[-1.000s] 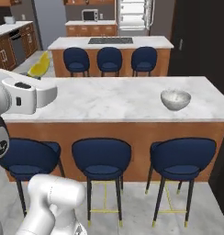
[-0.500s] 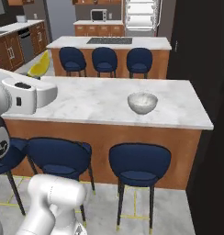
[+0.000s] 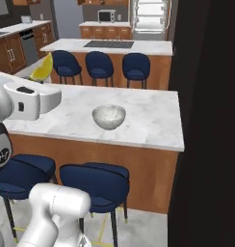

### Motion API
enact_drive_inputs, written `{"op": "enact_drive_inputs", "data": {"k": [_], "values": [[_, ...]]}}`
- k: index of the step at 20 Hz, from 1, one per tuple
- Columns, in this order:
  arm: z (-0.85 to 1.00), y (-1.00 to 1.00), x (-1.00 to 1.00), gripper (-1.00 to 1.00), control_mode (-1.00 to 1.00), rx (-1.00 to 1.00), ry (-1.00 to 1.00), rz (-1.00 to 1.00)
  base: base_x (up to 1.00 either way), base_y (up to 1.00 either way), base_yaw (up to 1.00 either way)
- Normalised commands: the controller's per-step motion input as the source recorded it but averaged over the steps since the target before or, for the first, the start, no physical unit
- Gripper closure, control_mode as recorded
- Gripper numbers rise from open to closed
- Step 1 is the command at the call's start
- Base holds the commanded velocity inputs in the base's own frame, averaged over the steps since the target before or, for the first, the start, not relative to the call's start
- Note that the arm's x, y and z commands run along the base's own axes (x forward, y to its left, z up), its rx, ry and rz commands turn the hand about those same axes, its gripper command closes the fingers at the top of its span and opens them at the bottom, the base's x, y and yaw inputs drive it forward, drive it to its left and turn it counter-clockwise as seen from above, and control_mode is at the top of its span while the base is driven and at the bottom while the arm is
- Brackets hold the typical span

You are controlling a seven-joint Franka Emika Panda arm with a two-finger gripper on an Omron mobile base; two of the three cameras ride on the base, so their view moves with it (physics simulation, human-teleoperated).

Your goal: There is a bowl on the dining counter. Grab a lemon wedge from the fridge and place it in the bowl. Then get the liquor bottle and glass cup from the cabinet and place them next to the bowl.

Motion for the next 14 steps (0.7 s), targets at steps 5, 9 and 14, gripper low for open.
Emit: {"op": "enact_drive_inputs", "data": {"k": [5,9,14], "values": [[0.00,0.00,0.00,1.00,1.00,0.00,0.00,0.00,0.65,-0.64,0.12],[-0.06,-0.26,0.73,1.00,-1.00,0.07,0.09,0.06,0.21,-0.11,0.02],[-0.17,-0.19,1.00,1.00,-1.00,0.04,0.24,0.12,0.00,0.00,0.00]]}}
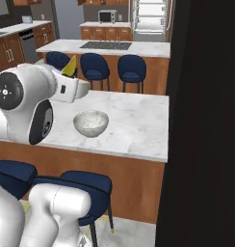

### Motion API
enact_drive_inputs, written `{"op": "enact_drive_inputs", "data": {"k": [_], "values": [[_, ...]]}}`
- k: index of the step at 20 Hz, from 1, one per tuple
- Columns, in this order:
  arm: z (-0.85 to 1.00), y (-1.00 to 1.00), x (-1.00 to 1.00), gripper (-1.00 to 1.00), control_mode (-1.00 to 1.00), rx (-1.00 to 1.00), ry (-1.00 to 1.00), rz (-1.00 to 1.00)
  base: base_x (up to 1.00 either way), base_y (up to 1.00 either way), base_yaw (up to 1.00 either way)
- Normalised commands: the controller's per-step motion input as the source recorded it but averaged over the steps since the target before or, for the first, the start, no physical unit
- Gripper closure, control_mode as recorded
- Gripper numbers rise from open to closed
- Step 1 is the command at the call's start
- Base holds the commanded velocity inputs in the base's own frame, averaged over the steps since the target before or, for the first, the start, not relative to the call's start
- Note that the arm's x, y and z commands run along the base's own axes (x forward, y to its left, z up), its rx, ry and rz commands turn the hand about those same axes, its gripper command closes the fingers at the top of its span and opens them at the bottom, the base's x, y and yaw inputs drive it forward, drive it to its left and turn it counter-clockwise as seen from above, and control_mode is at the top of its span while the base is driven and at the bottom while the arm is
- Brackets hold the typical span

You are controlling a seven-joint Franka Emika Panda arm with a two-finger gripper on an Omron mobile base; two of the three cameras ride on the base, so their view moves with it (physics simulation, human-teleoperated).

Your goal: There is a bowl on the dining counter. Grab a lemon wedge from the fridge and place it in the bowl. Then get the liquor bottle and glass cup from the cabinet and place them next to the bowl.

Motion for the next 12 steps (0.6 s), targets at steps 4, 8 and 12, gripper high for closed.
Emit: {"op": "enact_drive_inputs", "data": {"k": [4,8,12], "values": [[-0.41,0.01,0.80,1.00,-1.00,0.00,0.31,0.14,0.00,0.00,0.00],[-0.39,0.09,0.51,1.00,-1.00,0.00,0.24,0.13,0.00,0.00,0.00],[-0.44,0.35,0.26,1.00,-1.00,-0.03,0.21,0.08,0.00,0.00,0.00]]}}
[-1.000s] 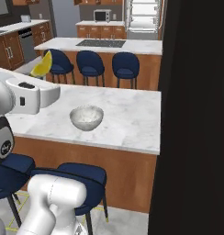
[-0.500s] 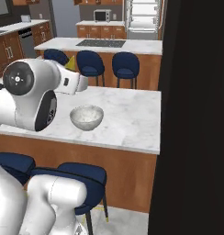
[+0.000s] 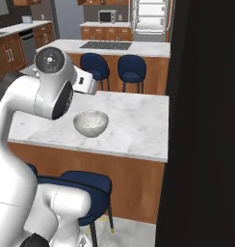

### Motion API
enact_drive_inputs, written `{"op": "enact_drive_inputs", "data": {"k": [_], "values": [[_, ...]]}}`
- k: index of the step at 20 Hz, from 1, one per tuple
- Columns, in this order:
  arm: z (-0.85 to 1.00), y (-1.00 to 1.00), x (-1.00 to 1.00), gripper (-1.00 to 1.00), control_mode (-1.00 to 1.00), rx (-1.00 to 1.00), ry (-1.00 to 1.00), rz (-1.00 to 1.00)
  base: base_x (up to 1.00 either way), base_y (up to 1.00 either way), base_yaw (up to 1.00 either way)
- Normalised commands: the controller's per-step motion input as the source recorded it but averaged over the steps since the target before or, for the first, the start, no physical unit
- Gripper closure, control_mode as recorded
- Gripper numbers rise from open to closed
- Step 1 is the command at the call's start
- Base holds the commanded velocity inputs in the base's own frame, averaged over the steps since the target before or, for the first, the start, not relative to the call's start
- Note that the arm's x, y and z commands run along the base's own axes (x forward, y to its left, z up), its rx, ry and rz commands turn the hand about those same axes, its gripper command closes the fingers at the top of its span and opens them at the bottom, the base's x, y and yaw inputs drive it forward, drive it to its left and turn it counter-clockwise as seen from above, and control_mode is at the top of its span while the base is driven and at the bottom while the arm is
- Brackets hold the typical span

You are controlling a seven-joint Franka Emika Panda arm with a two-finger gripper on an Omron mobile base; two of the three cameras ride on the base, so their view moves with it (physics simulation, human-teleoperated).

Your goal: There is a bowl on the dining counter. Grab a lemon wedge from the fridge and place it in the bowl. Then get the liquor bottle and glass cup from the cabinet and place them next to the bowl.

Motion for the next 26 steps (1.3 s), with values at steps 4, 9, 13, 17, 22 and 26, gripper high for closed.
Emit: {"op": "enact_drive_inputs", "data": {"k": [4,9,13,17,22,26], "values": [[-0.34,0.52,0.11,1.00,-1.00,-0.07,0.18,0.02,0.00,0.00,0.00],[-0.33,0.26,0.00,1.00,-1.00,-0.05,0.11,0.00,0.00,0.00,0.00],[-0.41,0.04,0.00,1.00,-1.00,-0.03,0.06,0.00,0.00,0.00,0.00],[-0.41,0.00,0.08,1.00,-1.00,-0.01,0.03,0.00,0.00,0.00,0.00],[-0.39,0.00,0.14,1.00,-1.00,0.00,0.03,0.00,0.00,0.00,0.00],[-0.16,0.00,0.39,1.00,-1.00,0.00,0.09,0.01,0.00,0.00,0.00]]}}
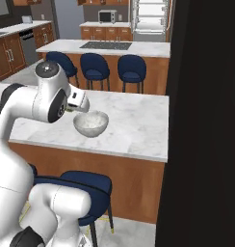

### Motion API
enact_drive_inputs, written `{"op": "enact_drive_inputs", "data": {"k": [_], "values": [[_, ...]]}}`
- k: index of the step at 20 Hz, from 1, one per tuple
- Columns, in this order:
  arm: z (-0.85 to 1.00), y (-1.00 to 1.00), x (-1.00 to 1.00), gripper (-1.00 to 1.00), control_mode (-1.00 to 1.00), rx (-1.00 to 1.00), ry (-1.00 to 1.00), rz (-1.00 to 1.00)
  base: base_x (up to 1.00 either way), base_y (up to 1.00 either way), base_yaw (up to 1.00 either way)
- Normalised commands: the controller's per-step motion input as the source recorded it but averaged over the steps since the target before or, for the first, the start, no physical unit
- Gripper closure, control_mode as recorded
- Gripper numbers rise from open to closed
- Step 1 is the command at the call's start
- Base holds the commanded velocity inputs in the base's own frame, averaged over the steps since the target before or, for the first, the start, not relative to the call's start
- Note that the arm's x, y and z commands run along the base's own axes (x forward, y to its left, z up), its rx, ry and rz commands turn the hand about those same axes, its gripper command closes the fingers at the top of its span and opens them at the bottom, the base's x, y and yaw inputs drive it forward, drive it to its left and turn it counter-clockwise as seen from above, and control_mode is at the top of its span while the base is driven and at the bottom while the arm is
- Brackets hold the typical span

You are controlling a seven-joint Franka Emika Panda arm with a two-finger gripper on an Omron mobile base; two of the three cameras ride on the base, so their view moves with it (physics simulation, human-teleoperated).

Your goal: There is a bowl on the dining counter. Grab a lemon wedge from the fridge and place it in the bowl. Then get the liquor bottle and glass cup from the cabinet and place them next to the bowl.

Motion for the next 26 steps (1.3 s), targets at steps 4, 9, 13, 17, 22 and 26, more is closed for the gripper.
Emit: {"op": "enact_drive_inputs", "data": {"k": [4,9,13,17,22,26], "values": [[-0.15,0.00,0.44,1.00,-1.00,0.00,0.13,0.01,0.00,0.00,0.00],[-0.29,0.00,0.35,1.00,-1.00,0.00,0.10,0.00,0.00,0.00,0.00],[-0.28,0.00,0.41,1.00,-1.00,0.00,0.08,0.00,0.00,0.00,0.00],[-0.26,0.00,0.40,1.00,-1.00,0.00,0.05,0.00,0.00,0.00,0.00],[-0.22,0.00,0.43,1.00,-1.00,0.00,0.03,0.00,0.00,0.00,0.00],[-0.24,0.00,0.43,1.00,-1.00,0.00,0.06,0.00,0.00,0.00,0.00]]}}
